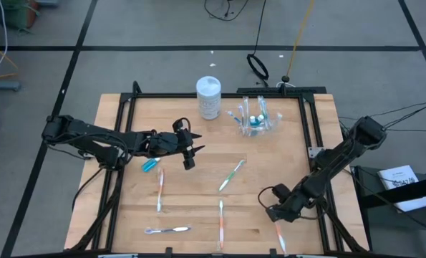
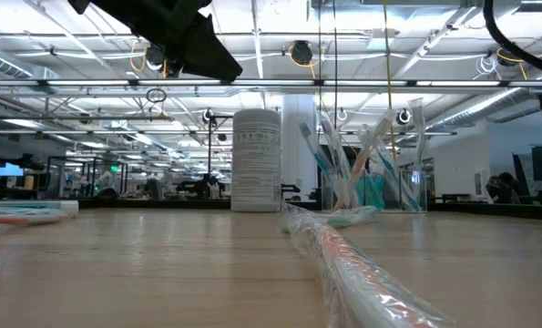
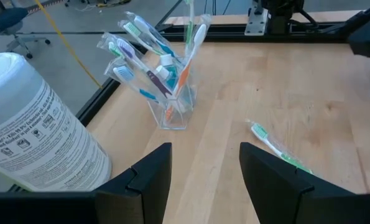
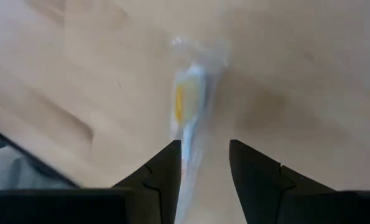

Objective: Pick & Place toothbrushing station
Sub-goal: Put the white and orange toothbrush into the transparent mesh organizer

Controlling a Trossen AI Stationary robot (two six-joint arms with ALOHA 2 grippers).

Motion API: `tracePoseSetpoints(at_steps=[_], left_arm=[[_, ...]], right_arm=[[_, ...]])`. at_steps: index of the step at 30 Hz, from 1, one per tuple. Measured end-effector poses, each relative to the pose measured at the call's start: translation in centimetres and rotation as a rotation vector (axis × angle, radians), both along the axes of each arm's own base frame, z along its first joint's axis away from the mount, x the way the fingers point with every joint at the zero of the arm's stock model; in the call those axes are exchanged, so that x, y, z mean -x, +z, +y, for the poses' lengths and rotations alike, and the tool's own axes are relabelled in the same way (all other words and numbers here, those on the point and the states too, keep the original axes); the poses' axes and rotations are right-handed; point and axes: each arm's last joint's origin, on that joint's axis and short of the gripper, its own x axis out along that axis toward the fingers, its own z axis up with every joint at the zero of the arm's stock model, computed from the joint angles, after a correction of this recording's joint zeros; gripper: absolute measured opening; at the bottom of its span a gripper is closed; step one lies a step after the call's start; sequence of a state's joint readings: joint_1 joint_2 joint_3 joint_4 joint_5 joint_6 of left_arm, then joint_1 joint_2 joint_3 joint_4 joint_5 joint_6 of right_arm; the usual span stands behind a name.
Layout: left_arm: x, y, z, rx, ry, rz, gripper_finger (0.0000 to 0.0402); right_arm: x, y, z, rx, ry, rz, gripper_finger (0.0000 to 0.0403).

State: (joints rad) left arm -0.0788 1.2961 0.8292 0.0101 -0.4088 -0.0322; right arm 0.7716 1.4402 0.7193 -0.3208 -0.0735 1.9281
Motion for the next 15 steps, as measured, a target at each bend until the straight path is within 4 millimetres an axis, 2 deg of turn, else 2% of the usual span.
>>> tracePoseSetpoints(at_steps=[6,10,15], left_arm=[[-0.1,0.2,0.0,0.001,0.001,-0.020,0.0196],[-0.1,0.2,0.0,0.002,0.001,-0.029,0.0196],[-0.1,0.3,0.0,0.003,0.001,-0.036,0.0195]], right_arm=[[-0.8,-1.0,0.0,0.053,0.015,-0.045,0.0125],[-1.0,-1.6,0.0,0.105,0.141,-0.073,0.0124],[-1.1,-1.7,0.0,0.131,0.222,-0.092,0.0096]])
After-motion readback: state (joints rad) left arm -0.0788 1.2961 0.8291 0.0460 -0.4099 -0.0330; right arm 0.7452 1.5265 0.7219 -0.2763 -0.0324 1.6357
